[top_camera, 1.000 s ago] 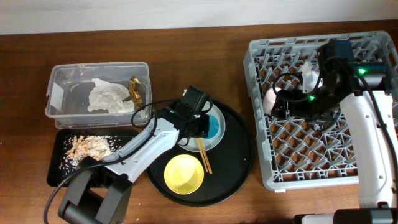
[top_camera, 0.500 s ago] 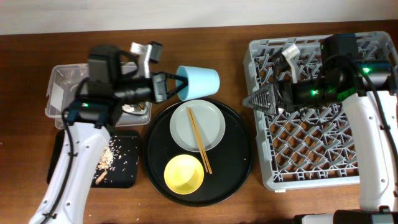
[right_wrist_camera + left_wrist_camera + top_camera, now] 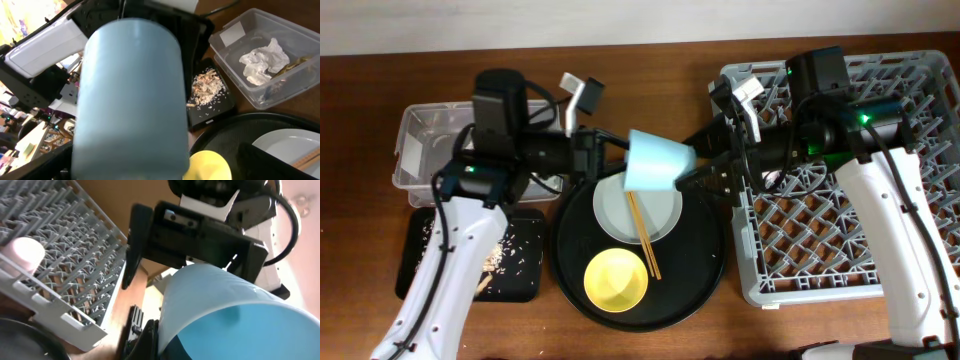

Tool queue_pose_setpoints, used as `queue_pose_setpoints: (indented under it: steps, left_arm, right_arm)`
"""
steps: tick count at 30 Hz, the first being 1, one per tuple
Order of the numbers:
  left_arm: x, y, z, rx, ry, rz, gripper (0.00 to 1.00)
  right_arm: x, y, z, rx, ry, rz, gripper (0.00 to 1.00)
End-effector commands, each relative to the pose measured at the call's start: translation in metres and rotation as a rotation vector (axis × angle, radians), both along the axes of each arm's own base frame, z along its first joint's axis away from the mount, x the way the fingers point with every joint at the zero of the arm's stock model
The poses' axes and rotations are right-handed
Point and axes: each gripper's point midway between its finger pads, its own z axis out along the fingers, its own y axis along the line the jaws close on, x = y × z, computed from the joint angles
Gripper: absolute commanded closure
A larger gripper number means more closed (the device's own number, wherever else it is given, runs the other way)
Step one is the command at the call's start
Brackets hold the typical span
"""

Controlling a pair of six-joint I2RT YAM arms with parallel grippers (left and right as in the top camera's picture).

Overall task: Sort waste into correct bins and load items into the dishwasher rack
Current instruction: 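Hand blue cup from left gripper to right gripper above tray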

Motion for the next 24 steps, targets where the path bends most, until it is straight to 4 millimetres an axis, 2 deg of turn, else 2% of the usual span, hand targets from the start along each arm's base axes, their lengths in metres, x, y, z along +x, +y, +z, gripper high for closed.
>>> queue_pose_setpoints:
  steps: [1, 5, 15, 19, 24]
  left_arm:
    - [-0.011, -0.008, 0.006, -0.023, -0.036, -0.061, 1.00]
    - [-0.010, -0.009, 0.005, -0.018, -0.040, -0.055, 1.00]
    - [-0.007, -0.010, 0.006, -0.016, -0.059, -0.042, 1.00]
    - [-0.007, -0.010, 0.005, -0.015, -0.055, -0.042, 1.00]
    - [-0.009, -0.010, 0.003, -0.010, -0.035, -0.045, 0.99]
  right_arm:
    - [-0.004, 0.003, 0.010, 0.030, -0.034, 0.024, 0.08]
    - [-0.005, 0.004, 0.013, 0.046, -0.034, 0.031, 0.28]
    - [-0.015, 0.014, 0.012, 0.039, -0.028, 0.071, 0.28]
    - [-0.011, 0.013, 0.013, 0.042, -0.047, 0.063, 0.50]
    - [0.001, 0.002, 0.014, 0.045, -0.063, 0.020, 0.56]
